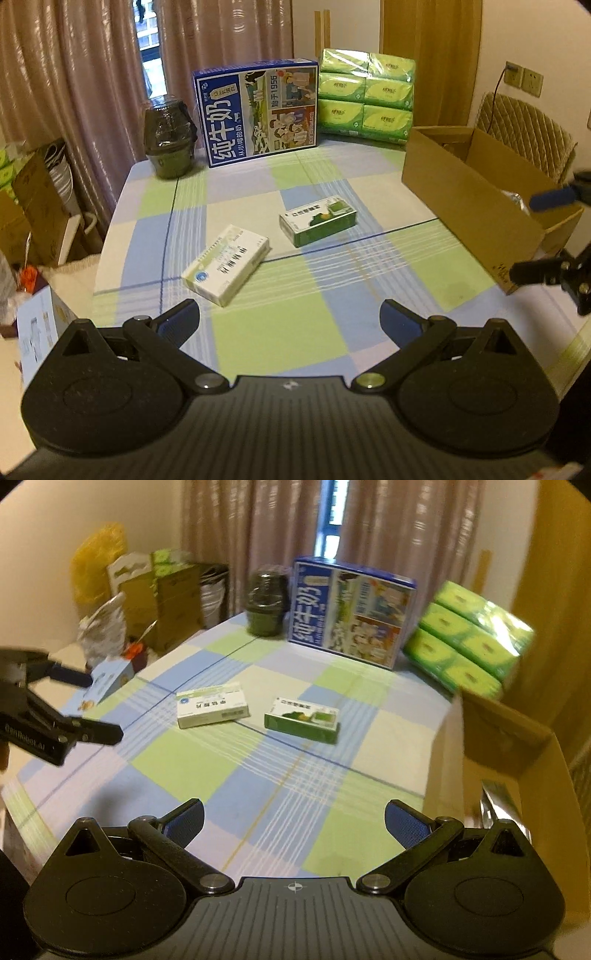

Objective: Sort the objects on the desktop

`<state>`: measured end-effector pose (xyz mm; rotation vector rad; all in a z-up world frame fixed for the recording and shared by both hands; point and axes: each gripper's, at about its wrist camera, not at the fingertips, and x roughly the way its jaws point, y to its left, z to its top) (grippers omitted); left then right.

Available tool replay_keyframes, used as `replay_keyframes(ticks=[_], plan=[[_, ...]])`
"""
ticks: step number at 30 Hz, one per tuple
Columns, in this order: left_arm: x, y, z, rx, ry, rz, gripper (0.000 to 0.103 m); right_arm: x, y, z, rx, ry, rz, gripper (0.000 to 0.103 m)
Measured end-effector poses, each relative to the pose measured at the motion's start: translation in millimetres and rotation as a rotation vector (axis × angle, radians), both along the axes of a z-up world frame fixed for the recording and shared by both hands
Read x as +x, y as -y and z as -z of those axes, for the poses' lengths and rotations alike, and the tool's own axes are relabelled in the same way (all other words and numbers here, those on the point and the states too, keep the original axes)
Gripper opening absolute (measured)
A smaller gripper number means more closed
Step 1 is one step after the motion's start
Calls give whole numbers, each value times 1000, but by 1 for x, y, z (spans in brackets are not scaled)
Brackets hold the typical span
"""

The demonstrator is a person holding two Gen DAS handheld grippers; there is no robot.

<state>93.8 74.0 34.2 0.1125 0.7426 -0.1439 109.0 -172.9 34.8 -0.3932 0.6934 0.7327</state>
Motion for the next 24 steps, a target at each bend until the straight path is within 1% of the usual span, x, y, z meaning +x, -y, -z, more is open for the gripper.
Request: replay_keyframes(ticks=[4,5,7,8,10,12,14,17,20,24], plan=[[26,-16,10,55,-12,32,102,27,-23,7,-50,14,-96,101],[35,-21,13,81,-9,35,102,35,-29,8,-60,1,-120,101],[49,-29,18,104,-8,43,102,55,-42,13,-75,-46,-165,101],[58,-33,21,115,-11,53,102,64,-47,13,-85,-53,-181,101],[76,-39,28,142,-22,84,102,81,-61,17,-128,-37,-234,101],[93,-43,35,165,-40,129,102,97,-74,22,-175,-9,-320,101],[109,-47,42,167,-58,167,102,113,-85,28,-203,-12,-374,101],[130,-46,54,207,-90,188,102,137,-101,41,-238,-13,-437,101],[146,-45,67,202,-103,227,102,154,-117,59,-290,17,-500,101],[169,-50,88,201,-157,263,102,177,-134,86,-352,49,-547,101]])
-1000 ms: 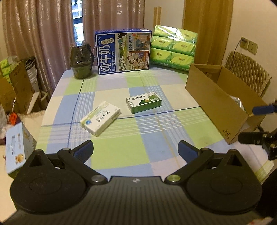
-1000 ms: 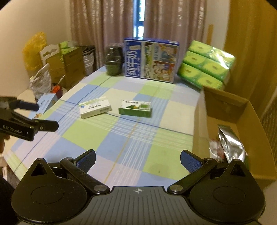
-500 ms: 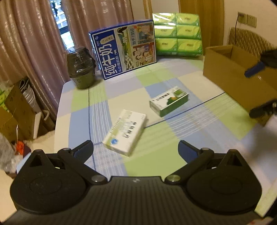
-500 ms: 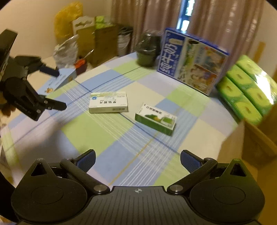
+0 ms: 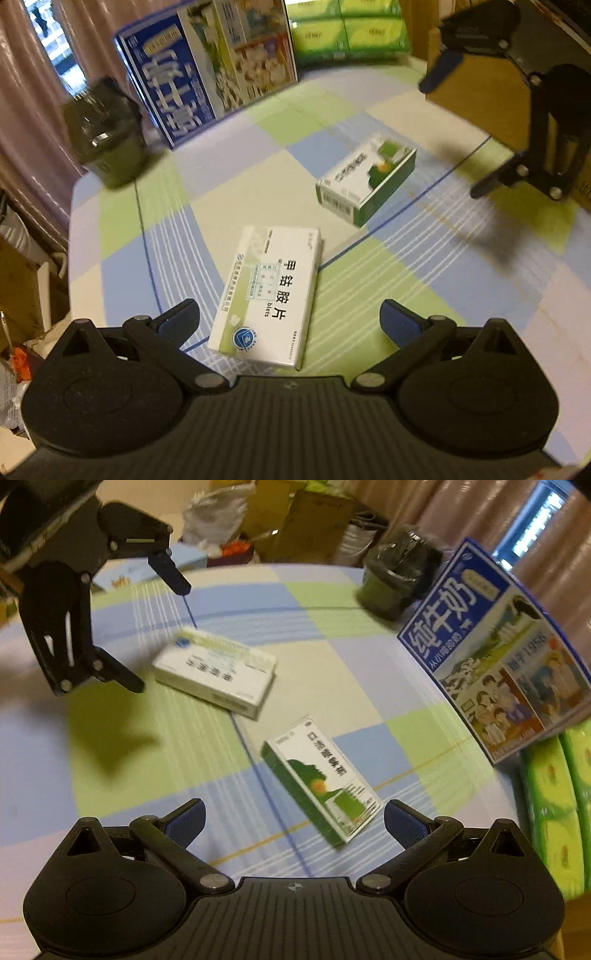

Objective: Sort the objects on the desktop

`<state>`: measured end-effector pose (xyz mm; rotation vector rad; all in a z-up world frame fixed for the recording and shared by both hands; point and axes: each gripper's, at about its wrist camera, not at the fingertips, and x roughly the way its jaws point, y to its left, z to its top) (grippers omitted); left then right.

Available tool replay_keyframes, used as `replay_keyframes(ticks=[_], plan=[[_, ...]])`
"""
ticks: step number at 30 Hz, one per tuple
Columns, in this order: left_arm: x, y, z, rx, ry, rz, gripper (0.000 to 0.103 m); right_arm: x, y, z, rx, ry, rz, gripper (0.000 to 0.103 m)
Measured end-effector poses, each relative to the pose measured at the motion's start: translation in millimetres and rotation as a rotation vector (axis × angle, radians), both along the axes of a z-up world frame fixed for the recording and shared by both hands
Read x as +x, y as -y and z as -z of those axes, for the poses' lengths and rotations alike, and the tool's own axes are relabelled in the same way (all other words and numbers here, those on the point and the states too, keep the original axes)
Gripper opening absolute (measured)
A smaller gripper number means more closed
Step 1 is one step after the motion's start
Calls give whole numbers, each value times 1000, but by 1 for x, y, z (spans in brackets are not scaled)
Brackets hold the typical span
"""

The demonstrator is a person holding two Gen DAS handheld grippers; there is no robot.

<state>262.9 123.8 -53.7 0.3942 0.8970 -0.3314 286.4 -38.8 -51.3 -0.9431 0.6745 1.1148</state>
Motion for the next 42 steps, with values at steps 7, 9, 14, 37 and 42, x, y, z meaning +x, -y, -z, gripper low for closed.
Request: replay_keyframes(ticks=[7,9,14,37,42], plan=[[28,-16,28,-4,-47,-3,98,34,-24,28,-47,20,-44,101],[34,-22,33,-15,-59,-6,95,41,-30,33,-53,9,-52,101],[42,-25,42,-5,-69,24,89,52,-46,47,-89,-8,-51,100],[21,10,39,-61,-118,-19,67,42,-43,50,-138,-147,158,52],[-10,35,36,-67,-137,-49,67,7,-10,44,-87,-232,338,52]])
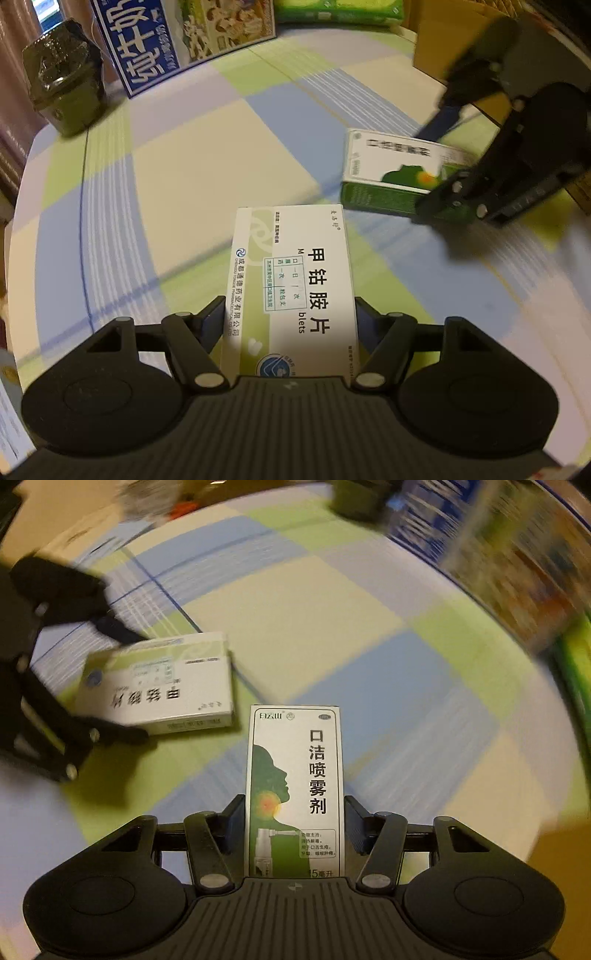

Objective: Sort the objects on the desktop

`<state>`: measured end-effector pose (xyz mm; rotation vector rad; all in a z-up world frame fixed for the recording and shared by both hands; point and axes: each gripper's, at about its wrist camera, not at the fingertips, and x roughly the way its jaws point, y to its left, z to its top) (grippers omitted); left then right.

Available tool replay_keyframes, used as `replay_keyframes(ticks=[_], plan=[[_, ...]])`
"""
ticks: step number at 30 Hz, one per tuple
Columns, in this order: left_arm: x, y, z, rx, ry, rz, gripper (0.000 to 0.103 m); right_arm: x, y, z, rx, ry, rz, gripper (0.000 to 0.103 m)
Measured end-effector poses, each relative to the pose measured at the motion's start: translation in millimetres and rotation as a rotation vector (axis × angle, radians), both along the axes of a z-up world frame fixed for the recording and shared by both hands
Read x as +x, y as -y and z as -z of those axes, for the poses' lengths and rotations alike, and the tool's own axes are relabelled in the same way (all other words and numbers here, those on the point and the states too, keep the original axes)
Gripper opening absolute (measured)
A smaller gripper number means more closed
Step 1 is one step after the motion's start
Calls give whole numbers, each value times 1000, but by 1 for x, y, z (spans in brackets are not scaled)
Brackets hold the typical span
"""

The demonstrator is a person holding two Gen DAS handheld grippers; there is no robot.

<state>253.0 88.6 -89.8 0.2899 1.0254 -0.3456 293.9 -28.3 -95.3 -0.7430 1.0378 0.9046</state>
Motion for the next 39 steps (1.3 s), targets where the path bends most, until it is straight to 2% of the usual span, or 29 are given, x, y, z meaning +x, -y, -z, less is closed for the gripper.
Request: replay_keyframes(ticks=[3,8,11,14,16,21,27,34,39], plan=[[-22,16,-2,-12,-14,-12,67,-22,28,-3,45,-56,130,52],[-61,42,-1,-28,-29,-48,67,-77,82,-12,95,-77,331,52],[-87,57,3,-37,-23,-83,67,-108,108,-14,92,-37,419,52],[-109,71,5,-42,-2,-88,67,-137,135,-12,146,-45,505,52],[-119,76,7,-55,28,-84,67,-155,149,-11,173,-15,543,52],[-138,84,5,-76,104,-100,70,-183,176,-8,285,35,601,53],[-139,88,9,-79,127,-98,71,-188,182,-4,341,62,614,56],[-136,86,12,-96,161,-133,71,-189,174,5,322,138,564,57],[-133,82,13,-127,167,-161,71,-191,176,13,325,140,564,57]])
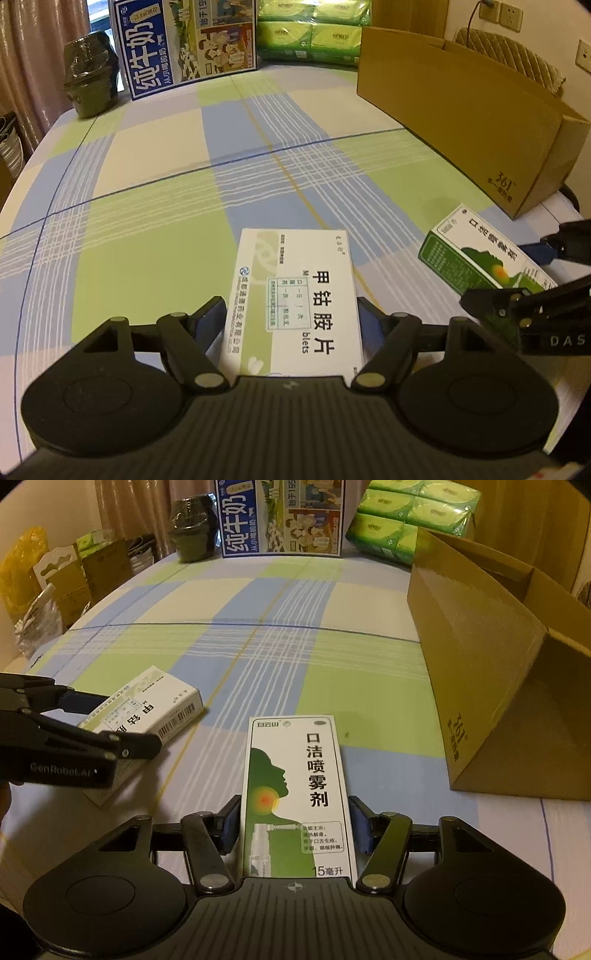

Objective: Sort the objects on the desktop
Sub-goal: 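Lift and carry both medicine boxes with both tools toward the cardboard box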

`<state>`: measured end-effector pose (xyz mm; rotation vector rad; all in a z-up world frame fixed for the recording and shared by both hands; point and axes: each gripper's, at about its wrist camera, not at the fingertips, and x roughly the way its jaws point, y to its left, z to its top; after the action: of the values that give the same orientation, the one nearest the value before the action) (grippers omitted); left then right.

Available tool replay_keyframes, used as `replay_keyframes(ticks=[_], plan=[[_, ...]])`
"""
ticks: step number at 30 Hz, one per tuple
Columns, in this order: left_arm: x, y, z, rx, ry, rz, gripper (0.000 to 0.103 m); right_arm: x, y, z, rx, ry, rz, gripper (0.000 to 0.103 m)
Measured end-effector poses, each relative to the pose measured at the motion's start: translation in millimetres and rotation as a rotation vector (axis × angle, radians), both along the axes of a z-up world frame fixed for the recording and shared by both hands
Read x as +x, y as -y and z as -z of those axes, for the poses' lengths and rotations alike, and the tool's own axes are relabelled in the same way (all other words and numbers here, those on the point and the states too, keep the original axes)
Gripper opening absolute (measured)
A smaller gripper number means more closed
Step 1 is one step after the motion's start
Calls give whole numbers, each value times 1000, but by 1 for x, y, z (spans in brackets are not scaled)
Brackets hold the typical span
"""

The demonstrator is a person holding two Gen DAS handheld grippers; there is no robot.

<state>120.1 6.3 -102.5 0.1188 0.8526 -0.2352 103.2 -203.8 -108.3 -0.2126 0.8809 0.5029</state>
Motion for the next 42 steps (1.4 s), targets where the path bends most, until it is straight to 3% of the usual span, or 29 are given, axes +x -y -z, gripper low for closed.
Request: replay_keyframes(ticks=[12,21,42], plan=[[-5,11,2,50,3,11,67,1,2,-6,5,4,16,53],[-19,28,-10,31,4,5,67,-4,10,-28,29,27,46,53],[-61,64,-92,-31,73,-76,67,-33,46,-109,109,106,135,53]])
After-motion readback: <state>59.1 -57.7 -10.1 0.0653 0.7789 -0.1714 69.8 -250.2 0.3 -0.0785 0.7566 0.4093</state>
